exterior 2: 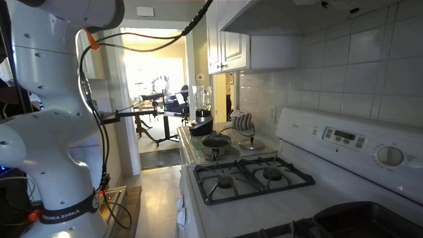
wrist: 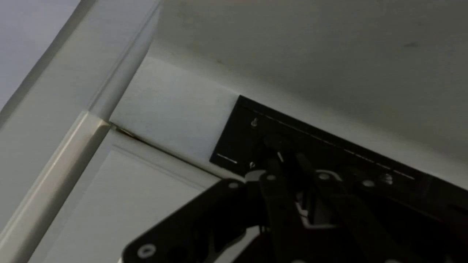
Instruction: Turn on the light
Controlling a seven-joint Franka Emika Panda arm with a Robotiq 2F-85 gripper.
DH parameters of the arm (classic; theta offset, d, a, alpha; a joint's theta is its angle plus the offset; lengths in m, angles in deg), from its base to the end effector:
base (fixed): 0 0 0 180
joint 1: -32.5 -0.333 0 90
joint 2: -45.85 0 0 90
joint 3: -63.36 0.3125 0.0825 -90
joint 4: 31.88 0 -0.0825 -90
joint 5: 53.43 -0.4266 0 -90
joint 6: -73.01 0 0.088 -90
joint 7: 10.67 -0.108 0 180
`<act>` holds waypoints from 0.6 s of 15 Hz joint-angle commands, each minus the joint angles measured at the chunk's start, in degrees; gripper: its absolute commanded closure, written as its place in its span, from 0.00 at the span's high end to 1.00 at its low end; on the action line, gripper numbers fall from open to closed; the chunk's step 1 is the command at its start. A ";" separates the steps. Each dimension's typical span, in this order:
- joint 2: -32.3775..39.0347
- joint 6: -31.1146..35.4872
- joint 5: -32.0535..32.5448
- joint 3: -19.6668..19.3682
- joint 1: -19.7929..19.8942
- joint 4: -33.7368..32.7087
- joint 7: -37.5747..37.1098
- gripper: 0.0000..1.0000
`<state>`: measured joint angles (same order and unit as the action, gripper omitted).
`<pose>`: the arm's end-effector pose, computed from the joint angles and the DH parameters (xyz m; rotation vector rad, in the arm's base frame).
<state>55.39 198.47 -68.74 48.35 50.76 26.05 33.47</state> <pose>0.5465 -0.3157 0.8883 2.4006 0.2207 1.2453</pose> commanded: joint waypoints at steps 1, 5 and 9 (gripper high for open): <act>1.31 -2.88 3.53 -1.75 0.21 -1.86 -8.47 0.03; 1.31 -4.31 5.84 -1.86 -0.30 -2.38 -16.03 0.03; 1.53 -5.89 8.18 -1.80 -0.67 -3.09 -21.16 0.03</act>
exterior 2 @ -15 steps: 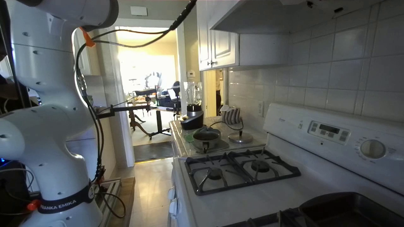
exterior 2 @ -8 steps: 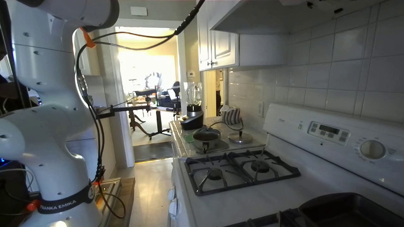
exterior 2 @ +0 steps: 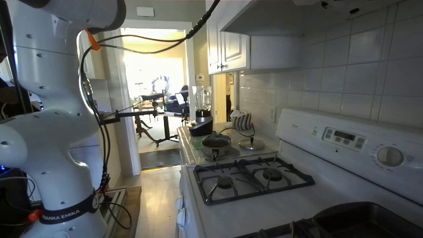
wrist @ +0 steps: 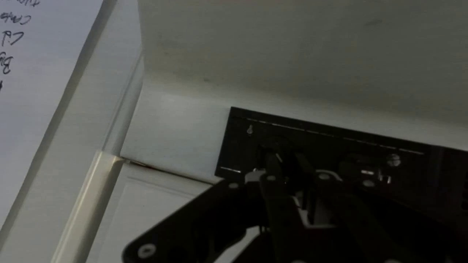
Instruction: Turn on the light
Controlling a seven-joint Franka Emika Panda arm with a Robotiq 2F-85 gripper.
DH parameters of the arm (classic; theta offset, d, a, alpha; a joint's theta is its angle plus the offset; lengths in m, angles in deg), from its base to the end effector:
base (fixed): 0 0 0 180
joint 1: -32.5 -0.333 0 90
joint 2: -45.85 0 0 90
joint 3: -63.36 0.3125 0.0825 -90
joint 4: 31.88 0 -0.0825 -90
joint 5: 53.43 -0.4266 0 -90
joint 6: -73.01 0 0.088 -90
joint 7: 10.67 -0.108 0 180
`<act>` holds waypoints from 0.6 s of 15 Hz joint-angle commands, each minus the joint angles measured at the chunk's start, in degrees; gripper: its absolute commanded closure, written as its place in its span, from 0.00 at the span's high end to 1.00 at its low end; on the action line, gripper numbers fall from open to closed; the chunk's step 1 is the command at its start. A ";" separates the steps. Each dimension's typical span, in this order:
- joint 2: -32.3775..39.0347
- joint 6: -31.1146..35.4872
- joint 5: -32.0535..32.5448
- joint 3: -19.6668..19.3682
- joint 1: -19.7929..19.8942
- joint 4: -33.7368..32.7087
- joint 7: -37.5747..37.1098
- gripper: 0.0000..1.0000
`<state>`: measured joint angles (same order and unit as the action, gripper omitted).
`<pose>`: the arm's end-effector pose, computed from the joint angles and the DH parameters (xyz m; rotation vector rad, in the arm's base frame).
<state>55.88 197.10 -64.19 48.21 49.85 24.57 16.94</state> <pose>0.5491 -0.3078 0.8922 2.4687 -0.0932 1.2869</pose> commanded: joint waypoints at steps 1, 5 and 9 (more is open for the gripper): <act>1.12 -4.67 3.94 -1.61 0.18 -1.78 -5.47 0.03; 1.37 -3.58 3.77 -1.19 0.41 -1.99 -5.68 0.03; 1.41 -3.72 2.48 -1.05 1.33 -2.08 -2.22 0.52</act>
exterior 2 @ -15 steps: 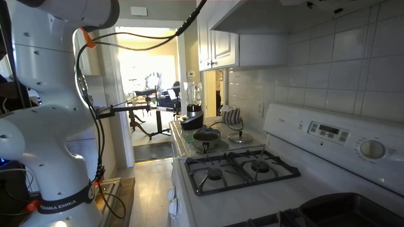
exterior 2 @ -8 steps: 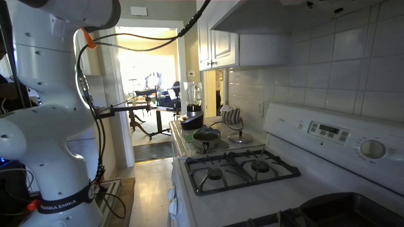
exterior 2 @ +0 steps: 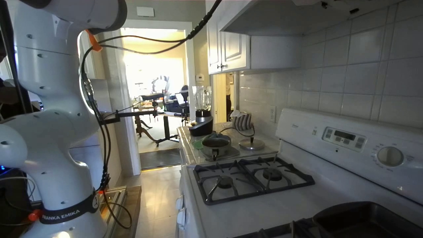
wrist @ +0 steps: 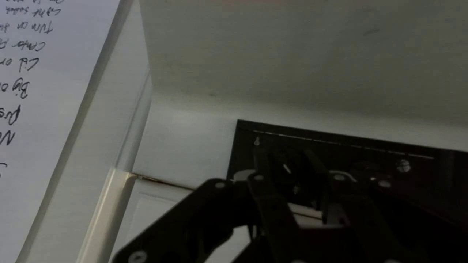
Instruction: Turn on the light
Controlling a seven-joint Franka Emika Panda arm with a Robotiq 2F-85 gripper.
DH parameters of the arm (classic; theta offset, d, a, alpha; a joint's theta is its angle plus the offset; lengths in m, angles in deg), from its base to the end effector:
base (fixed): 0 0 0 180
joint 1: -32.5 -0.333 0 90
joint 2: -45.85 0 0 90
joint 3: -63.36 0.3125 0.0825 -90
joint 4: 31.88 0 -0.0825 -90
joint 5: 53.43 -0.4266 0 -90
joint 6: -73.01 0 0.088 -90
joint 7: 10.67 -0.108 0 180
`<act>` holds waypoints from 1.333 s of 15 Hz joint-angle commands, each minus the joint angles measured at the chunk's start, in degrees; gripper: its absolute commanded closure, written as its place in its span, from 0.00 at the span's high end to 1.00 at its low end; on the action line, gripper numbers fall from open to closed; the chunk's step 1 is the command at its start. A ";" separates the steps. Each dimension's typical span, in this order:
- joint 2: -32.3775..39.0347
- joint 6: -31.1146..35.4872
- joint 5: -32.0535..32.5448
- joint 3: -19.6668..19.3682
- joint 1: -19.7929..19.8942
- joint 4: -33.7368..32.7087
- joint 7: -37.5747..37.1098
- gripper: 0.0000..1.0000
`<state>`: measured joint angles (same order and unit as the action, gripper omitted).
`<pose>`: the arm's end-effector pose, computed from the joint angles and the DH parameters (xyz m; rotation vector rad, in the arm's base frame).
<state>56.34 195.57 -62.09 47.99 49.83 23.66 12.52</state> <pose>0.5489 -0.3093 0.8913 2.4835 -0.1840 1.2627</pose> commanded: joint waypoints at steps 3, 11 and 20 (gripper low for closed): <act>1.39 -2.73 0.03 -1.13 2.07 -1.15 4.73 0.74; 1.33 -3.03 -4.40 -0.12 3.52 -0.80 11.00 0.56; 0.99 -3.79 -9.45 0.05 3.73 -1.57 16.66 0.68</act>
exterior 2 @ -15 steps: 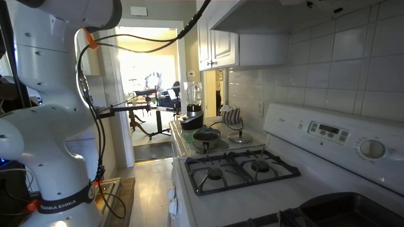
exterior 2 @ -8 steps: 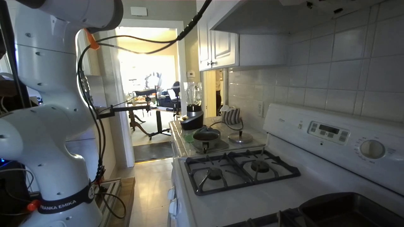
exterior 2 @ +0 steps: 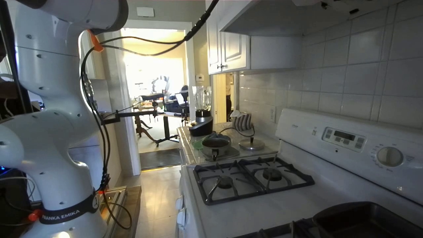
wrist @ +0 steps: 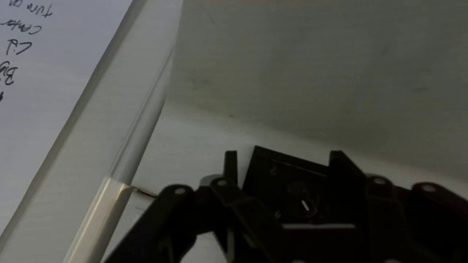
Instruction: Turn on the light
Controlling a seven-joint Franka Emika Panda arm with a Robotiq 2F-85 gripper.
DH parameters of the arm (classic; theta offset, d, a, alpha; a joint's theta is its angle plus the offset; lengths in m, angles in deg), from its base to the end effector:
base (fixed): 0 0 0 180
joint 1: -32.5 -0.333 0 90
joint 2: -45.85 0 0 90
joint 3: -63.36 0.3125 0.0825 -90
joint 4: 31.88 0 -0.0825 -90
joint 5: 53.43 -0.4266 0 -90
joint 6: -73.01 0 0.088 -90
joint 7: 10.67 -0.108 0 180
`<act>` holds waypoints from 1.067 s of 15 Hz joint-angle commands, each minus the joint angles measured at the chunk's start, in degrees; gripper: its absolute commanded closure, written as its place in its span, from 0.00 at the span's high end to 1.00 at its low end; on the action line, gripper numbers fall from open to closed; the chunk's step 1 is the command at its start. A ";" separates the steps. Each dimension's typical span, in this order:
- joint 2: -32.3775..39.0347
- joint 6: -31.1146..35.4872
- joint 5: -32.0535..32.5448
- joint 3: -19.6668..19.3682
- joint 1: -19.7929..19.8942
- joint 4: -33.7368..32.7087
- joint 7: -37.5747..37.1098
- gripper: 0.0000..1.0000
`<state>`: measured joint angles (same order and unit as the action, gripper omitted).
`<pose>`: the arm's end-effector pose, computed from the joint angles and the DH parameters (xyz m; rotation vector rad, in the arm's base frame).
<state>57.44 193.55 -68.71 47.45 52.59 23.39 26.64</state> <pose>0.5430 -0.3374 0.8779 2.5016 0.0476 1.2055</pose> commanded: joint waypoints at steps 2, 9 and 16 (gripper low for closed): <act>-0.07 -1.51 -3.83 0.67 0.91 -1.40 3.23 0.68; 0.19 0.19 -5.83 1.06 0.64 -1.36 6.29 0.33; 0.59 1.43 -5.93 1.39 0.45 -1.71 7.46 0.45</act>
<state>57.39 194.10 -72.45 48.23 52.58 23.09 32.09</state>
